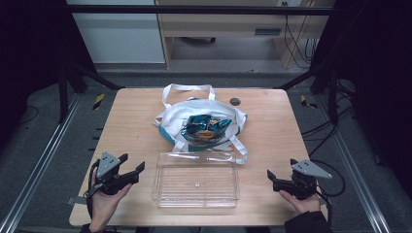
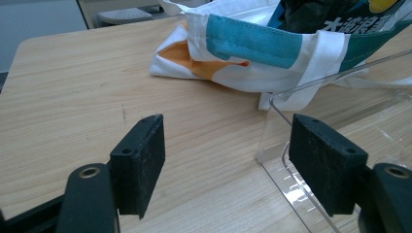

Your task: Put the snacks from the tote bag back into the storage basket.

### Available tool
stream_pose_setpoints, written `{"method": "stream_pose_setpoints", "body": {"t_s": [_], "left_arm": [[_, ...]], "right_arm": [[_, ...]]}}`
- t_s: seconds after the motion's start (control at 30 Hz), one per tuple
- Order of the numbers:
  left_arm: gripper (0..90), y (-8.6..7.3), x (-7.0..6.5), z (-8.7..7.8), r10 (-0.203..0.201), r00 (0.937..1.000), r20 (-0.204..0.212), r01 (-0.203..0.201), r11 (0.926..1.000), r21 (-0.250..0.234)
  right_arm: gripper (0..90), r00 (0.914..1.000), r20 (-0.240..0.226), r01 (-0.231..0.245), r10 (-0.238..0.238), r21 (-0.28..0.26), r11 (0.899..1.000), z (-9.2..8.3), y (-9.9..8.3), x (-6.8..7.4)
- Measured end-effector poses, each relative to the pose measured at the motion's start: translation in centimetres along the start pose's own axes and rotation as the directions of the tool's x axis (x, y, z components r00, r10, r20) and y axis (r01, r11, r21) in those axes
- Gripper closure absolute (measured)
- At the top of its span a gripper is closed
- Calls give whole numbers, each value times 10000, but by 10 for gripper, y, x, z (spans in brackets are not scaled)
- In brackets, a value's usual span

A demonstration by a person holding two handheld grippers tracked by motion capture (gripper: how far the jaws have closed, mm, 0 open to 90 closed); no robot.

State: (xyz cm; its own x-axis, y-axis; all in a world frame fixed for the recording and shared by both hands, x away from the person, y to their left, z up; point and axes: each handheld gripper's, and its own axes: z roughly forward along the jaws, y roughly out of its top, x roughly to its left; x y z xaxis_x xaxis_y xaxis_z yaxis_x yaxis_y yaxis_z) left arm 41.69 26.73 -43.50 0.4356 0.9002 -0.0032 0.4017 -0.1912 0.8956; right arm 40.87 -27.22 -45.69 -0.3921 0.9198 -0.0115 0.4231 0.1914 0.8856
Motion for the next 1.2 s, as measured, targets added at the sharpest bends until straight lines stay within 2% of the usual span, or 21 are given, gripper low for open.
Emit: {"method": "stream_pose_setpoints", "body": {"t_s": [0.37, 0.97, 1.2], "left_arm": [[294, 2, -1, 0, -185, 9997, 175, 186, 9998, -70], [297, 8, -11, 1, 48, 9990, 442, -40, 9998, -201], [292, 16, -15, 2, 107, 9982, 583, -92, 9996, -263]], "right_arm": [[66, 10000, -15, -53, 54, 75, 10000, 0, 0, -1], [66, 10000, -4, -7, 7, 203, 9998, 2, 0, -1], [66, 10000, -29, -10, 10, 164, 9999, 2, 0, -1]]}}
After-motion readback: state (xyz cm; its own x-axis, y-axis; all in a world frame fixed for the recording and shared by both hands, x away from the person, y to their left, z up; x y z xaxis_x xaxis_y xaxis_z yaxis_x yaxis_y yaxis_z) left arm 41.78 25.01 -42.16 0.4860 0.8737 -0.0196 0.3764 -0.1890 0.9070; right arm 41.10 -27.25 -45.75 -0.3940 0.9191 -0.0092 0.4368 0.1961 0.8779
